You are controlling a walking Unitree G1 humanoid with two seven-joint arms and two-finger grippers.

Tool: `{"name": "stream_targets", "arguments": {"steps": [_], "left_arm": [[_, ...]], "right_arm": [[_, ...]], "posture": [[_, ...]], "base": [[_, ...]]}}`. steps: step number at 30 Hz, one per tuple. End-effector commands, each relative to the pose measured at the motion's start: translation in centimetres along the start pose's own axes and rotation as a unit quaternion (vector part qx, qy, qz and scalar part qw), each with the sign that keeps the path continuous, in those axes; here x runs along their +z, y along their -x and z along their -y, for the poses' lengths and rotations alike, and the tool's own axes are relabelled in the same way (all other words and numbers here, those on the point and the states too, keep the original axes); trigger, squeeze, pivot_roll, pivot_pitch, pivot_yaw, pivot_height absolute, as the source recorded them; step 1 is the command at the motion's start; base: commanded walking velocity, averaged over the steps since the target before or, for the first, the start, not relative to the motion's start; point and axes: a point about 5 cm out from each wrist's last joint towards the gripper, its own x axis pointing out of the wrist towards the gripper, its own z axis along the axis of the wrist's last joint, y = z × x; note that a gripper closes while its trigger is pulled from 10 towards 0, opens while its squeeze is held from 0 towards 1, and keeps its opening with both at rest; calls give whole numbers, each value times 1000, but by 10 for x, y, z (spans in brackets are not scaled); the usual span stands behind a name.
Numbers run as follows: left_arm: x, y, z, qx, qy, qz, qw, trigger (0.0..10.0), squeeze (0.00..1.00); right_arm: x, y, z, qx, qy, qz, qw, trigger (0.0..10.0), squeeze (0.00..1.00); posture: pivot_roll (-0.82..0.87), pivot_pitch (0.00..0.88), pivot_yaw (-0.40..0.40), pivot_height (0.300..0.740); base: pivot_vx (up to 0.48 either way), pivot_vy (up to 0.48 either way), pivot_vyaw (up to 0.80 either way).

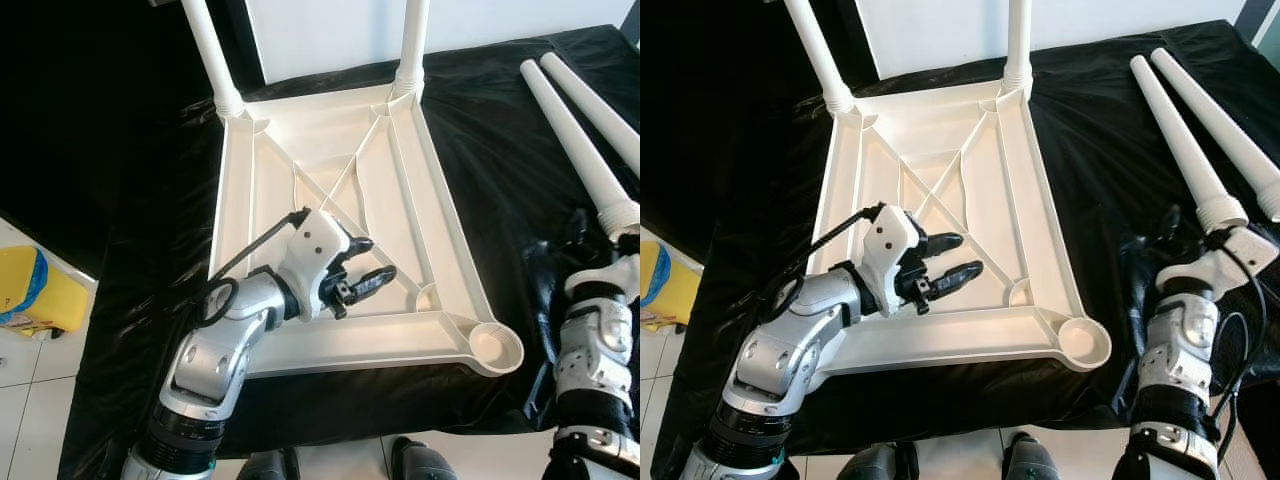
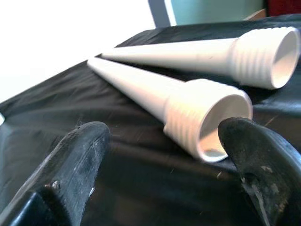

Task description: Building children table

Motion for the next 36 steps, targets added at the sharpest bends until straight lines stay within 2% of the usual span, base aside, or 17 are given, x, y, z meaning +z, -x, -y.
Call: {"name": "stream_targets", "arguments": {"steps": [1,10,17,23,25,28,36], "left_arm": [[-1,1,0,21,2,-2,1000,10000,0],[0,2,-1,21,1,-3,1000,10000,0],[16,2,11,-34,7,31,999,10000,0],[36,4,28,-106,25,74,991,10000,0],[37,6,34,-132,26,75,988,10000,0],[37,7,37,-145,27,74,986,10000,0],[36,13,46,-188,22,58,980,10000,0]], "right_arm": [[-1,0,6,-17,-7,-2,1000,10000,0],[3,-12,7,-13,-17,-10,1000,10000,0],[-2,-21,4,11,-16,-37,999,10000,0],[-9,-16,4,12,-11,-44,999,10000,0],[-14,-13,3,15,-12,-50,999,10000,0],[-16,-12,2,16,-13,-52,998,10000,0],[-14,-23,0,42,-7,-64,997,10000,0]], "posture": [[65,202,115,740],[72,201,118,740],[88,209,122,740],[95,212,122,740],[97,212,126,740],[97,212,127,740],[97,214,136,740]], "base": [[0,0,0],[0,0,0],[0,0,0],[0,0,0],[0,0,0],[0,0,0],[0,0,0]]}}
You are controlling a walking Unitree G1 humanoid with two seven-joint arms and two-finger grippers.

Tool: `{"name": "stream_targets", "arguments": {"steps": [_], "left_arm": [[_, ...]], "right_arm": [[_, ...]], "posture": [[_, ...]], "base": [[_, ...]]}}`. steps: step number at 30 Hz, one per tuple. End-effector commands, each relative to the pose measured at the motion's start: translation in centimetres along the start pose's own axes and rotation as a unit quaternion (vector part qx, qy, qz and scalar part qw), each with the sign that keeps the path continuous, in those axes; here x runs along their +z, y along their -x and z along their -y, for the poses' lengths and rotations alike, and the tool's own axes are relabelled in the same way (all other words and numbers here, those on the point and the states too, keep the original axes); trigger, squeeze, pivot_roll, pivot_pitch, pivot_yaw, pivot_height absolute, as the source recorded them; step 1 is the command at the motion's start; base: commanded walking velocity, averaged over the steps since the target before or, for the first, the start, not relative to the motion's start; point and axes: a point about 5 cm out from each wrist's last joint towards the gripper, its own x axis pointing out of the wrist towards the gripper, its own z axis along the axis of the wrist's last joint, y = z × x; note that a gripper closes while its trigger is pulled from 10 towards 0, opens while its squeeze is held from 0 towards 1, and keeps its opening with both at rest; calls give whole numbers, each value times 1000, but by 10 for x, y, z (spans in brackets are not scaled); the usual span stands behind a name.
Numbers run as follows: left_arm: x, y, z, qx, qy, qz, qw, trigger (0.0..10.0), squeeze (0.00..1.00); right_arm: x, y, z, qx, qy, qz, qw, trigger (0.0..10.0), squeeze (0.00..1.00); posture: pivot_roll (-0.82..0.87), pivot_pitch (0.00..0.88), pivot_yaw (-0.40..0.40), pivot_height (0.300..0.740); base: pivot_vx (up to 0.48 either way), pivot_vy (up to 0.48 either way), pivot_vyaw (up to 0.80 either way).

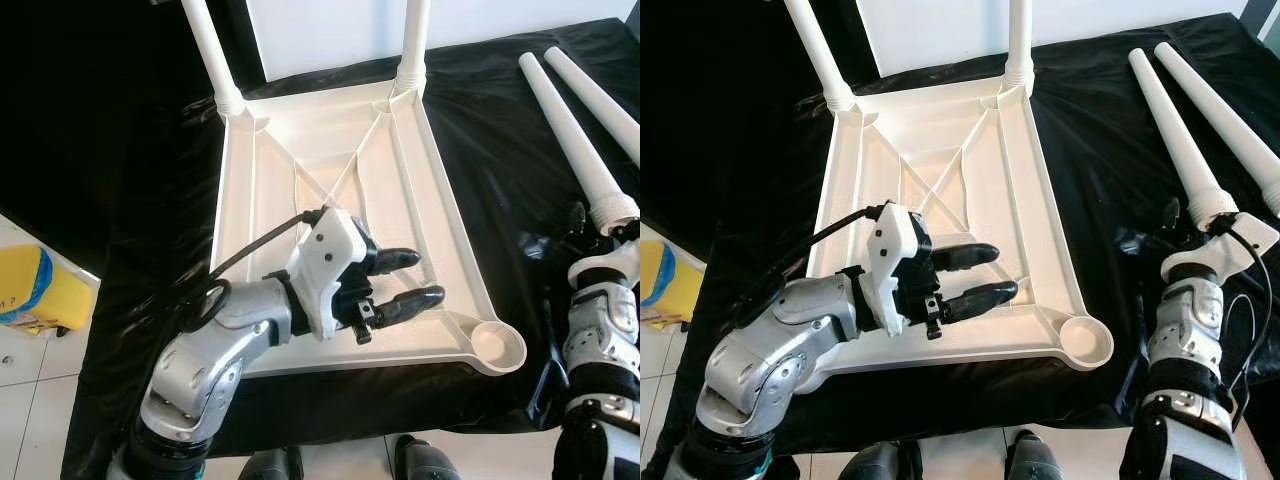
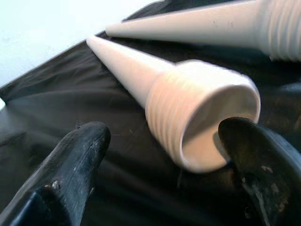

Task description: Building children table

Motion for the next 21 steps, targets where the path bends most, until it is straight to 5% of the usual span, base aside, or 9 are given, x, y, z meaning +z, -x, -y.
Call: {"name": "stream_targets", "arguments": {"steps": [1,8,9,11,12,13,21], "left_arm": [[2,2,11,-67,-2,0,998,10000,0],[1,2,14,-68,-2,-12,998,10000,0],[1,2,14,-66,-2,-13,998,10000,0],[1,2,14,-64,-2,-14,998,10000,0],[1,2,14,-63,-3,-14,998,10000,0],[1,2,14,-61,-4,-15,998,10000,0],[0,2,14,-57,-4,-17,998,10000,0]], "right_arm": [[-8,2,-1,7,-2,-19,1000,10000,0],[-9,-11,-20,83,6,-56,995,10000,0],[-10,-12,-23,95,10,-61,994,4902,0],[-10,-13,-25,102,14,-64,993,4902,0],[-10,-14,-27,105,18,-64,992,3529,0],[-11,-15,-27,104,19,-67,992,353,0],[-11,-18,-26,108,19,-74,991,0,0]], "posture": [[97,214,136,740],[101,221,133,740],[102,221,131,740],[102,221,131,740],[103,221,129,740],[105,220,127,740],[106,220,124,740]], "base": [[0,0,0],[0,0,0],[0,0,0],[0,0,0],[0,0,0],[0,0,0],[0,0,0]]}}
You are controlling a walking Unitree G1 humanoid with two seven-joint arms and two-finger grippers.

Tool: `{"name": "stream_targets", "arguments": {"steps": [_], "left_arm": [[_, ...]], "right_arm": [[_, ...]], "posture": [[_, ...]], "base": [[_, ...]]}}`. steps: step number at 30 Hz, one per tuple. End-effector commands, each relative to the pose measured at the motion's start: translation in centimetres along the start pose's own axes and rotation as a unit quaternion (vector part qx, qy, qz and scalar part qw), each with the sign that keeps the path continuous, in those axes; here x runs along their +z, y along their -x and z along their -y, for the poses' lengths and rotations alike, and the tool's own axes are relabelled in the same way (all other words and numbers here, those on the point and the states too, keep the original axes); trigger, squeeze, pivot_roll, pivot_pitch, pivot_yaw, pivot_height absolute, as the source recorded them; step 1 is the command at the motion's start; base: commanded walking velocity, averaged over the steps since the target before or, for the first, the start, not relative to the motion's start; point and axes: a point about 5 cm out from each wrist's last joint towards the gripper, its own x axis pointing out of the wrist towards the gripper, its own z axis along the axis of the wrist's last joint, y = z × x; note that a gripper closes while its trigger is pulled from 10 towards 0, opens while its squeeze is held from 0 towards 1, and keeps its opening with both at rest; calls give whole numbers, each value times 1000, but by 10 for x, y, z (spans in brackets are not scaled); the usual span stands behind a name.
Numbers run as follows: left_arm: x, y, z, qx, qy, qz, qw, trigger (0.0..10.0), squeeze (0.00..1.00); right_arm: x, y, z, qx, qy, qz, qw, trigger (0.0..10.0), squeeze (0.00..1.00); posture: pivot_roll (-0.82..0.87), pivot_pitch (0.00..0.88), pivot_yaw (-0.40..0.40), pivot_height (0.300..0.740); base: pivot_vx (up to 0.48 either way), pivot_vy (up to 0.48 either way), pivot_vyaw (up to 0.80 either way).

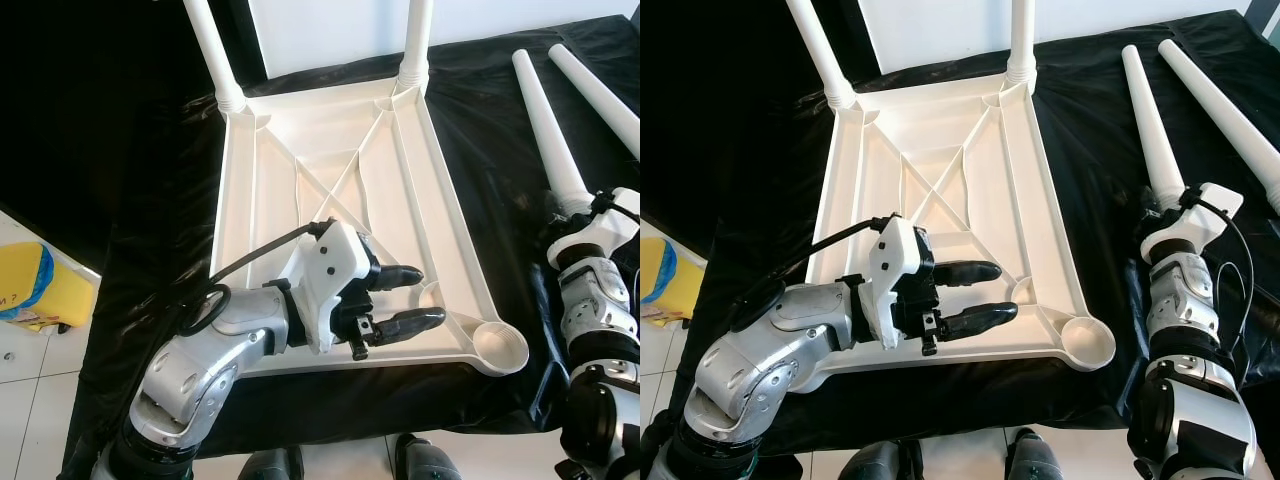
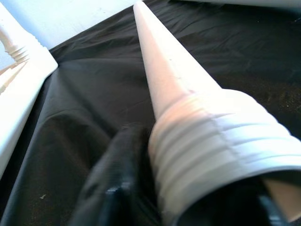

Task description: Building children table

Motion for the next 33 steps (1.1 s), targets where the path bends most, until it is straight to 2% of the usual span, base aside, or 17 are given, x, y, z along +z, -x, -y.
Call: {"name": "stream_targets", "arguments": {"steps": [1,16,17,18,19,21,22,26,27,32,33], "left_arm": [[2,0,6,-21,-6,-2,1000,10000,0],[0,-2,6,-20,-8,-6,1000,10000,0],[0,-3,5,-17,-9,-4,1000,10000,0],[-1,-5,4,-14,-10,-1,1000,10000,0],[-1,-5,4,-14,-10,-1,1000,10000,0],[-2,-9,2,-11,-14,5,1000,10000,0],[-2,-9,2,-11,-14,5,1000,10000,0],[-2,-16,-2,-15,-20,18,1000,10000,0],[-2,-16,-2,-15,-20,18,1000,10000,0],[-1,-21,-5,-35,-18,33,999,10000,0],[-1,-21,-5,-35,-18,33,999,10000,0]], "right_arm": [[-2,-1,-2,14,7,-6,1000,0,0],[6,-5,-15,70,35,16,997,0,0],[11,-6,-16,74,45,29,996,10000,0],[20,-8,-18,79,57,51,994,10000,0],[20,-8,-18,79,57,51,994,10000,0],[40,-10,-17,73,78,94,990,10000,0],[40,-10,-17,73,78,94,990,10000,0],[71,-6,-4,41,128,150,979,10000,0],[71,-6,-4,41,128,150,979,10000,0],[90,12,22,-30,170,183,968,10000,0],[90,12,22,-30,170,183,968,10000,0]], "posture": [[104,220,125,740],[92,208,102,740],[79,198,92,740],[66,188,85,740],[66,188,85,740],[39,166,73,740],[39,166,73,740],[-5,130,75,740],[-5,130,75,740],[-61,111,92,740],[-61,111,92,740]], "base": [[0,0,0],[0,0,0],[0,0,0],[0,0,0],[0,0,0],[0,0,0],[0,0,0],[0,0,0],[0,0,0],[0,0,0],[0,0,0]]}}
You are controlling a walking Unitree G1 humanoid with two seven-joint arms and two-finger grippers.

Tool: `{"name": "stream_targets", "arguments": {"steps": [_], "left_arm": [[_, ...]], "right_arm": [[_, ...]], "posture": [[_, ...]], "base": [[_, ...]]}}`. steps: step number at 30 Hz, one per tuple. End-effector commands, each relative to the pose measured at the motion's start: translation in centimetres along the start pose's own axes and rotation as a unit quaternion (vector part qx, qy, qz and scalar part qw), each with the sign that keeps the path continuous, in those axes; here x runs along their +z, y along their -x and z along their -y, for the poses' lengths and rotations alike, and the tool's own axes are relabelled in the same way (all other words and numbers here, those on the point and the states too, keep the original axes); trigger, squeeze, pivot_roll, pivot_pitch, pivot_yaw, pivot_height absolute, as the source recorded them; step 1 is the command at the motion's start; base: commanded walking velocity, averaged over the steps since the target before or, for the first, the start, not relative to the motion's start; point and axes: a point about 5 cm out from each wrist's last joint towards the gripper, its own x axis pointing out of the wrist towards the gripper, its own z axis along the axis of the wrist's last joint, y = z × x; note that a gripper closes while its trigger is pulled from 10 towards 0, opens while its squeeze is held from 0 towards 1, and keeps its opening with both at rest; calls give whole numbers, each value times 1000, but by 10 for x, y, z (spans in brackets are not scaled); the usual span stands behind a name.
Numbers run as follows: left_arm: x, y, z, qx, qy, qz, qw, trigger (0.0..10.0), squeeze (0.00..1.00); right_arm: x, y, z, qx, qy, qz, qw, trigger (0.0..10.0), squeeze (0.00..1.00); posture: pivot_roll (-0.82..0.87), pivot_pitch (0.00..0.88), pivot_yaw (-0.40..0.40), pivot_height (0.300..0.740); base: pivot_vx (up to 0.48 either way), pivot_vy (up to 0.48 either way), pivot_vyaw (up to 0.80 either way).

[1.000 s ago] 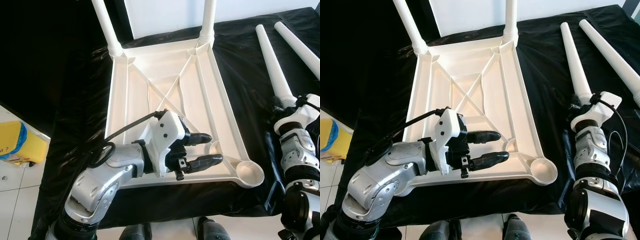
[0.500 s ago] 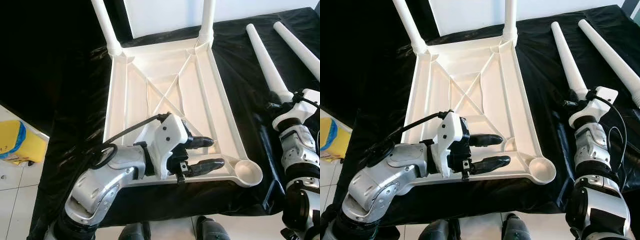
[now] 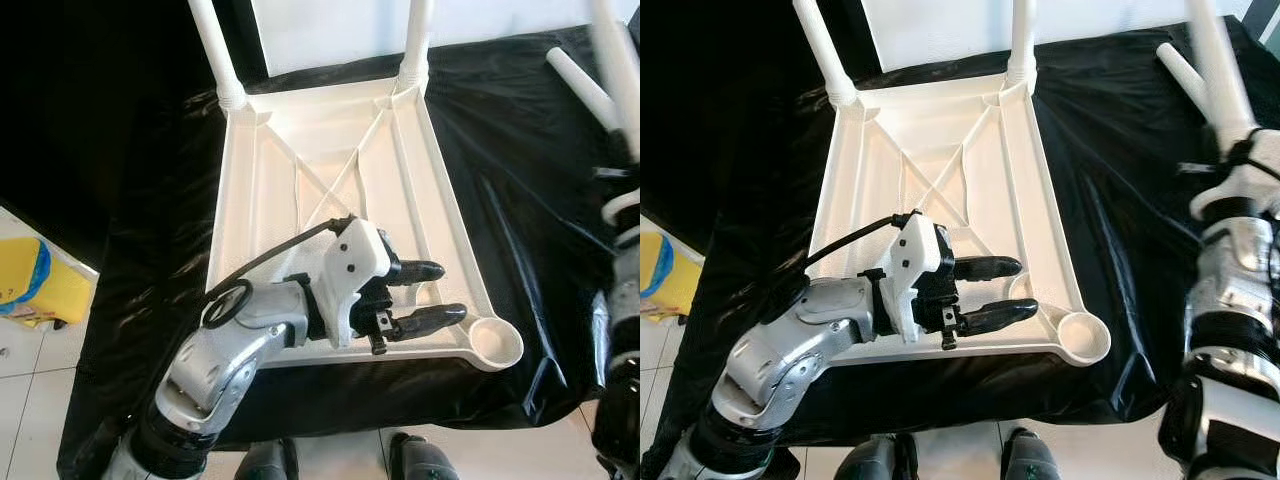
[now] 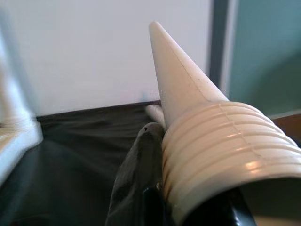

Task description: Building children table

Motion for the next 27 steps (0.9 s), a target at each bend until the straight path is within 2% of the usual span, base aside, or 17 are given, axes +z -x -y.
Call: {"name": "stream_targets", "arguments": {"steps": [1,4,7,8,9,11,13,15,16,17,19,20,24,27], "left_arm": [[0,-1,2,-22,-2,6,1000,10000,0],[3,-4,-2,-32,-3,18,999,10000,0],[3,-4,-3,-34,-3,21,999,10000,0],[5,-5,-4,-36,-2,26,999,10000,0],[5,-5,-4,-36,-2,26,999,10000,0],[7,-5,-7,-41,-1,32,999,10000,0],[7,-5,-7,-41,-1,32,999,10000,0],[7,-5,-8,-43,-1,35,998,10000,0],[7,-5,-8,-43,-1,35,998,10000,0],[6,-5,-7,-44,1,35,998,10000,0],[6,-5,-7,-44,1,35,998,10000,0],[5,-4,-6,-44,5,34,998,10000,0],[5,-4,-6,-44,6,35,998,10000,0],[4,-4,-6,-42,9,34,999,10000,0]], "right_arm": [[5,4,9,-25,14,12,1000,10000,0],[7,22,26,-65,42,10,997,10000,0],[8,26,29,-72,47,9,996,10000,0],[6,38,37,-84,60,1,995,10000,0],[6,38,37,-84,60,1,995,10000,0],[2,63,48,-96,80,-23,992,10000,0],[2,63,48,-96,80,-23,992,10000,0],[-3,79,52,-101,93,-43,990,10000,0],[-3,79,52,-101,93,-43,990,10000,0],[-7,87,53,-103,97,-56,988,10000,0],[-7,87,53,-103,97,-56,988,10000,0],[-18,102,53,-115,100,-86,985,10000,0],[-21,108,52,-121,101,-97,983,10000,0],[-31,115,51,-127,103,-127,978,10000,0]], "posture": [[-61,111,92,740],[-97,106,110,740],[-97,106,110,740],[-107,109,117,740],[-107,109,117,740],[-123,122,131,740],[-123,122,131,740],[-124,128,131,740],[-124,128,131,740],[-124,128,131,740],[-124,128,131,740],[-120,144,129,740],[-120,144,129,740],[-109,151,127,740]], "base": [[0,0,0],[0,0,0],[0,0,0],[0,0,0],[0,0,0],[0,0,0],[0,0,0],[0,0,0],[0,0,0],[0,0,0],[0,0,0],[0,0,0],[0,0,0],[0,0,0]]}}
